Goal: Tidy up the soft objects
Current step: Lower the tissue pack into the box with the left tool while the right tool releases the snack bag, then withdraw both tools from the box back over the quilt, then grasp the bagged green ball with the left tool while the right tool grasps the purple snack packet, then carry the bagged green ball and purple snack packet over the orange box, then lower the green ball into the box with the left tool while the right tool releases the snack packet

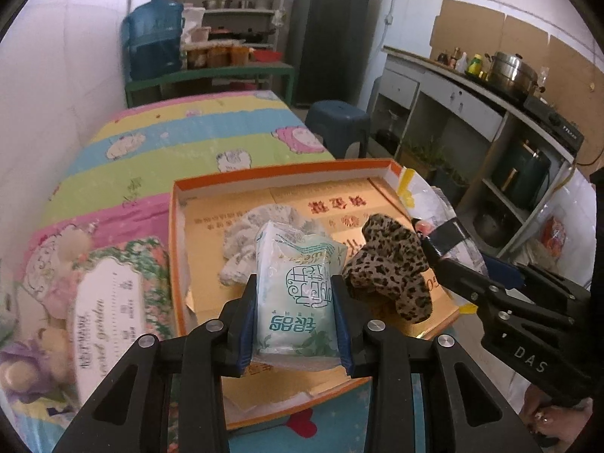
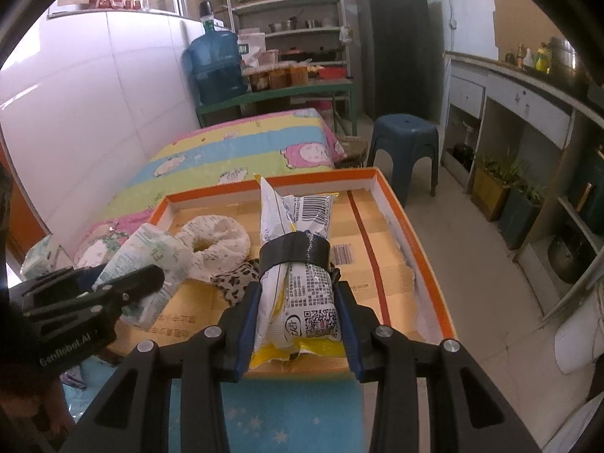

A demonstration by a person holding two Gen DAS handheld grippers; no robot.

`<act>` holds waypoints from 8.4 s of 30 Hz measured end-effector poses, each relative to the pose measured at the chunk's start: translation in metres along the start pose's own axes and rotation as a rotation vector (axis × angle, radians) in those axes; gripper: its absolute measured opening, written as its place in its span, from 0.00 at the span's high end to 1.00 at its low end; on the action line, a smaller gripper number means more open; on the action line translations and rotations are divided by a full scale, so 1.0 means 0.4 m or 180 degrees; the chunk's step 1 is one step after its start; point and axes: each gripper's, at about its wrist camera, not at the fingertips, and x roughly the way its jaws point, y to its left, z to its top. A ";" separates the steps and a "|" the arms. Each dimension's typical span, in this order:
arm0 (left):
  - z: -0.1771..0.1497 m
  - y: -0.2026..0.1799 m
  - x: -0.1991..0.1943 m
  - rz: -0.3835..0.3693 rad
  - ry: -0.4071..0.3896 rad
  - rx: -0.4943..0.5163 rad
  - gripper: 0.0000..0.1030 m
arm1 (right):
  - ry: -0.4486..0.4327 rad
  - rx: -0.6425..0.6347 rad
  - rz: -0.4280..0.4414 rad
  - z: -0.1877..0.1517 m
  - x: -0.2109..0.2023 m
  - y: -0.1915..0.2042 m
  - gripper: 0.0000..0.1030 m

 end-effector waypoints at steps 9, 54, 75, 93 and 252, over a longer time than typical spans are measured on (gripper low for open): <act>0.000 0.017 0.074 -0.0048 0.0216 -0.0097 0.65 | 0.0179 0.0008 -0.0005 -0.012 0.075 -0.007 0.61; -0.022 0.077 -0.176 -0.0119 -0.0201 -0.0100 0.29 | -0.0106 0.0272 0.0042 -0.035 -0.079 0.019 0.28; -0.119 0.217 -0.371 0.0241 -0.0507 -0.0265 0.29 | -0.0219 0.0037 0.0115 -0.061 -0.187 0.164 0.28; -0.227 0.400 -0.477 0.0557 -0.0609 -0.0644 0.29 | -0.0115 -0.0317 0.0497 -0.119 -0.191 0.351 0.28; 0.081 0.039 0.104 -0.0290 0.0134 -0.0014 0.56 | 0.0145 0.0339 0.0267 -0.002 0.078 -0.030 0.62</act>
